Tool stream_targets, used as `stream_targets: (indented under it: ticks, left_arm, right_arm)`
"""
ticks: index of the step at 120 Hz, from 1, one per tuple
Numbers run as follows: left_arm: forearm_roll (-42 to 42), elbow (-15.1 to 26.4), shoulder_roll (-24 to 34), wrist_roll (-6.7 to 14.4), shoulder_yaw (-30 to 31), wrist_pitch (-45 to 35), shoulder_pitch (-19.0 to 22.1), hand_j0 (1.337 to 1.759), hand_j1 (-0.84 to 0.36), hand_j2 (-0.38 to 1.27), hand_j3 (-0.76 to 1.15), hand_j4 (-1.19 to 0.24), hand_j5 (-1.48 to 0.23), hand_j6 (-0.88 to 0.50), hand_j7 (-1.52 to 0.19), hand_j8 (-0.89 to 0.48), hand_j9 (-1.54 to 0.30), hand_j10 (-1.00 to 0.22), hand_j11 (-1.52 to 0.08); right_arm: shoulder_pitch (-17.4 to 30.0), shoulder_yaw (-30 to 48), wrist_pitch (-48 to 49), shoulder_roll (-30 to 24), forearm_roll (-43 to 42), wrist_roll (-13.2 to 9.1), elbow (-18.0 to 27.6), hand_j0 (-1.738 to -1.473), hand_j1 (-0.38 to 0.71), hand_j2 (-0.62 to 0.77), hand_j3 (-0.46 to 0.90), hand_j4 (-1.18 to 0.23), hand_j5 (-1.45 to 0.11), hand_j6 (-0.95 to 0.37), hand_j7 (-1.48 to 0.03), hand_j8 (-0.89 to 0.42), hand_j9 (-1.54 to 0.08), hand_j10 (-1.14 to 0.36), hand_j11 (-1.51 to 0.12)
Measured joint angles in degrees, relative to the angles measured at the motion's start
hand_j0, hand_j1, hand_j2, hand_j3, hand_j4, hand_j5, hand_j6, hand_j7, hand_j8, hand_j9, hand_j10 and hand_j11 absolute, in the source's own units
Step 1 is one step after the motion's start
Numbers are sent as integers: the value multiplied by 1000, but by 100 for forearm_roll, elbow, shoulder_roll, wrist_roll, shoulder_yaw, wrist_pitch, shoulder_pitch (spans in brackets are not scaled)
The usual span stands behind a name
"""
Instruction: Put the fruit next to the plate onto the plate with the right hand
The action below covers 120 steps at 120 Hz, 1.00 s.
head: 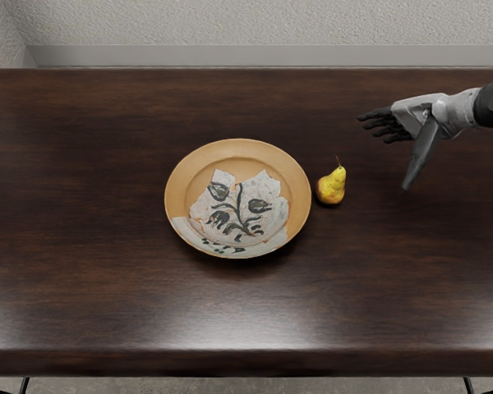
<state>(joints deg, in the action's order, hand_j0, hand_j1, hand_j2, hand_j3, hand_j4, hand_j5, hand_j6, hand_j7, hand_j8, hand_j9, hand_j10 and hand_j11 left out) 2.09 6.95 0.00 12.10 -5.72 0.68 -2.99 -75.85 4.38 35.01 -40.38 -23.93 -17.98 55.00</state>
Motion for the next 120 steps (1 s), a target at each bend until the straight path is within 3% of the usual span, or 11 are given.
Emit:
stream_targets:
  ticks: [18,34,65,69,73,85,93,104,120]
  left_arm:
    - [0,0,0,1,0,0,0,1658,331,3,0,-16,-20,-16,-20,-16,-20,-16,-20]
    - [1,0,0,0,0,-1,0,1658,331,3,0,-16,-20,-16,-20,-16,-20,-16,-20]
    - [0,0,0,-1,0,-1,0,1658,331,3,0,-16,-20,-16,-20,-16,-20,-15,-20]
    - [0,0,0,-1,0,-2,0,1658,331,3,0,-16,-20,-16,-20,-16,-20,-15,-20]
    - [0,0,0,0,0,-3,0,1658,331,3,0,-16,-20,-16,-20,-16,-20,-15,-20]
    - [1,0,0,-1,0,-2,0,1658,331,3,0,-16,-20,-16,-20,-16,-20,-16,-20]
    - [0,0,0,0,0,-1,0,1658,331,3,0,-16,-20,-16,-20,-16,-20,-16,-20]
    - [0,-1,0,1,0,1,0,1658,331,3,0,-16,-20,-16,-20,-16,-20,-16,-20]
    - [1,0,0,-1,0,-1,0,1658,331,3,0,-16,-20,-16,-20,-16,-20,-16,-20]
  right_arm:
    - [-64,189,0,14,-14,-22,-1,-1658,-349,0,0,-3,0,-3,0,-3,0,-1,0]
    - [-115,334,0,109,0,-311,-14,-1658,-349,0,0,-2,0,-3,0,-3,0,-1,0]
    - [151,489,0,306,304,-548,-296,-1658,-349,0,0,-2,0,-3,0,-2,0,-1,0]
    - [175,617,0,356,-100,-411,-264,-1658,-349,0,0,-2,0,-3,0,-2,0,-1,0]
    - [205,727,0,387,-562,-139,-203,-1658,-349,0,0,-2,0,-3,0,-2,0,-1,0]
    - [360,892,0,340,-1690,1121,-96,-1658,-349,0,0,-2,0,-3,0,-2,0,-2,0]
    - [511,963,-1,300,-1946,1670,-77,-1658,-349,0,0,-2,0,-3,0,-3,0,-2,0]
    - [834,1006,-1,231,-1700,2031,-84,-1658,-349,0,0,-3,0,-3,0,-3,0,-2,0]
    - [1220,1031,-1,210,-1528,2231,-95,-1658,-349,1,0,-3,0,-4,0,-3,0,-2,0]
